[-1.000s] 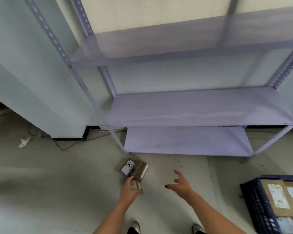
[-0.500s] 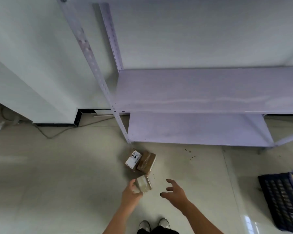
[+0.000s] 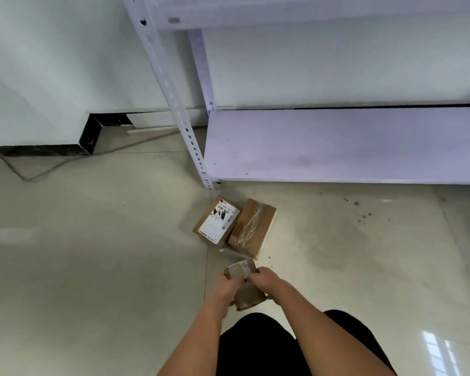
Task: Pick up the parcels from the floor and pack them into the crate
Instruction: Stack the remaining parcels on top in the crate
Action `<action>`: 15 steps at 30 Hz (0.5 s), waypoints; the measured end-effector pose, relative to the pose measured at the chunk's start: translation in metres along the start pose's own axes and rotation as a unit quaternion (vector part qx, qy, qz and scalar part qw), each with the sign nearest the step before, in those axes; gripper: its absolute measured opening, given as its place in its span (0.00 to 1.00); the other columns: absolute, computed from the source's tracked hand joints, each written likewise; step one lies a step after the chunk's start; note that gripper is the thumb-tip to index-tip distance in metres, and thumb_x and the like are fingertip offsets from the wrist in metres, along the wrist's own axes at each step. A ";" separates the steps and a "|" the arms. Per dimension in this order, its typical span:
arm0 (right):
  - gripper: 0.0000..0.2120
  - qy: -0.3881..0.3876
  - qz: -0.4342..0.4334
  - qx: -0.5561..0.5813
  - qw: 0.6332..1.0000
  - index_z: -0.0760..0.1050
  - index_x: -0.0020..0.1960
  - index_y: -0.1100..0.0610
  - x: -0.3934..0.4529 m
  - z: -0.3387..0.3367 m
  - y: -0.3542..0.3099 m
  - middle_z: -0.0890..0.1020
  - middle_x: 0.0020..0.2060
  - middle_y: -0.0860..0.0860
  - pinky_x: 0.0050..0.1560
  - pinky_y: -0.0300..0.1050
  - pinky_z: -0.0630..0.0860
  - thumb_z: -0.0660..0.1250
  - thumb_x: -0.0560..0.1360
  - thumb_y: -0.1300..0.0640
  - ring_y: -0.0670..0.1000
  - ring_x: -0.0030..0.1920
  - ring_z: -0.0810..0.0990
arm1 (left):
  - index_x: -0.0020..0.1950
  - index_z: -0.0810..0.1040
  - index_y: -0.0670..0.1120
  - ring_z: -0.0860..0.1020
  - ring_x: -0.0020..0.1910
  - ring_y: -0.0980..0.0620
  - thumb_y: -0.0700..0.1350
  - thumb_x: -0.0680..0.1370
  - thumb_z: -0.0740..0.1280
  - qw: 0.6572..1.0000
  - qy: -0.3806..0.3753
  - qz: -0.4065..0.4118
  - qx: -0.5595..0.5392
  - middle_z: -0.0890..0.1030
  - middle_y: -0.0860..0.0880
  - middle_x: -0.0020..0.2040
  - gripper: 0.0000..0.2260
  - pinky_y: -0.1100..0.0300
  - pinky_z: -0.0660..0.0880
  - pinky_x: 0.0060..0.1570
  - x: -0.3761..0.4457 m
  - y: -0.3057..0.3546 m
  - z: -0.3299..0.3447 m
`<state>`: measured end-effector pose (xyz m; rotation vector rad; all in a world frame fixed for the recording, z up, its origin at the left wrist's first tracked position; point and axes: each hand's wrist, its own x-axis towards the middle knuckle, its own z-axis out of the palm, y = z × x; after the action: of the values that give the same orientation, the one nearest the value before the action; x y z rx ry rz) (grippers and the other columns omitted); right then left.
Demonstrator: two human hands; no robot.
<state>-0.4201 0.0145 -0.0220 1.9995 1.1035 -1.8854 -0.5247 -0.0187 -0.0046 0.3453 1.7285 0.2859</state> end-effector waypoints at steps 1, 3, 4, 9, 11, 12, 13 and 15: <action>0.26 -0.001 -0.002 0.005 1.000 0.69 0.66 0.60 -0.001 0.001 -0.001 0.76 0.64 0.58 0.62 0.50 0.73 0.60 0.75 0.45 0.57 0.61 0.76 | 0.56 0.70 0.46 0.76 0.45 0.49 0.44 0.76 0.64 1.000 -0.002 0.004 -0.019 0.77 0.44 0.51 0.10 0.59 0.72 0.40 -0.002 0.001 0.001; 0.26 0.000 -0.007 0.009 1.000 0.71 0.65 0.61 -0.021 -0.002 -0.007 0.77 0.62 0.59 0.60 0.49 0.74 0.60 0.73 0.45 0.56 0.58 0.77 | 0.49 0.70 0.50 0.77 0.43 0.49 0.44 0.76 0.65 0.999 0.022 0.008 -0.039 0.78 0.46 0.47 0.05 0.59 0.73 0.37 -0.022 0.010 0.000; 0.24 0.004 -0.010 0.008 1.000 0.71 0.64 0.61 -0.040 -0.006 -0.012 0.77 0.62 0.59 0.58 0.49 0.74 0.60 0.74 0.48 0.56 0.56 0.77 | 0.48 0.71 0.50 0.78 0.44 0.48 0.44 0.74 0.66 0.999 0.032 0.010 -0.040 0.79 0.46 0.45 0.05 0.58 0.75 0.39 -0.040 0.018 -0.002; 0.17 0.029 -0.037 0.016 0.999 0.73 0.62 0.62 -0.183 -0.038 -0.047 0.78 0.51 0.56 0.42 0.42 0.71 0.57 0.77 0.54 0.56 0.50 0.77 | 0.58 0.75 0.45 0.82 0.46 0.46 0.45 0.58 0.73 0.998 0.059 0.026 -0.004 0.82 0.44 0.51 0.28 0.56 0.80 0.43 -0.148 0.056 -0.011; 0.16 0.046 -0.041 0.020 0.998 0.74 0.59 0.61 -0.251 -0.054 -0.062 0.77 0.48 0.55 0.38 0.41 0.69 0.56 0.77 0.55 0.55 0.46 0.75 | 0.60 0.72 0.44 0.81 0.51 0.45 0.46 0.59 0.74 0.997 0.066 0.042 0.023 0.81 0.44 0.55 0.30 0.54 0.80 0.47 -0.220 0.082 -0.012; 0.15 0.054 -0.044 0.022 0.997 0.74 0.58 0.61 -0.285 -0.062 -0.067 0.77 0.49 0.55 0.40 0.41 0.69 0.56 0.77 0.56 0.54 0.46 0.74 | 0.61 0.70 0.43 0.80 0.53 0.44 0.46 0.61 0.75 0.996 0.071 0.046 0.042 0.79 0.44 0.56 0.31 0.54 0.79 0.50 -0.254 0.091 -0.011; 0.16 0.062 -0.049 0.022 0.997 0.74 0.60 0.60 -0.319 -0.071 -0.074 0.78 0.51 0.56 0.43 0.42 0.69 0.55 0.77 0.58 0.53 0.47 0.74 | 0.62 0.68 0.43 0.78 0.55 0.44 0.47 0.62 0.75 0.993 0.078 0.060 0.065 0.78 0.43 0.57 0.32 0.53 0.78 0.53 -0.289 0.102 -0.010; 0.18 0.072 -0.064 0.023 0.995 0.73 0.63 0.60 -0.387 -0.091 -0.083 0.79 0.57 0.58 0.46 0.41 0.69 0.54 0.77 0.59 0.53 0.49 0.74 | 0.66 0.64 0.42 0.76 0.59 0.42 0.48 0.61 0.76 0.988 0.094 0.072 0.104 0.76 0.42 0.60 0.37 0.50 0.75 0.58 -0.352 0.122 -0.004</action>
<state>-0.3689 -0.0222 0.3793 2.1682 1.2649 -1.8667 -0.4606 -0.0410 0.3615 0.6129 1.9289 0.2496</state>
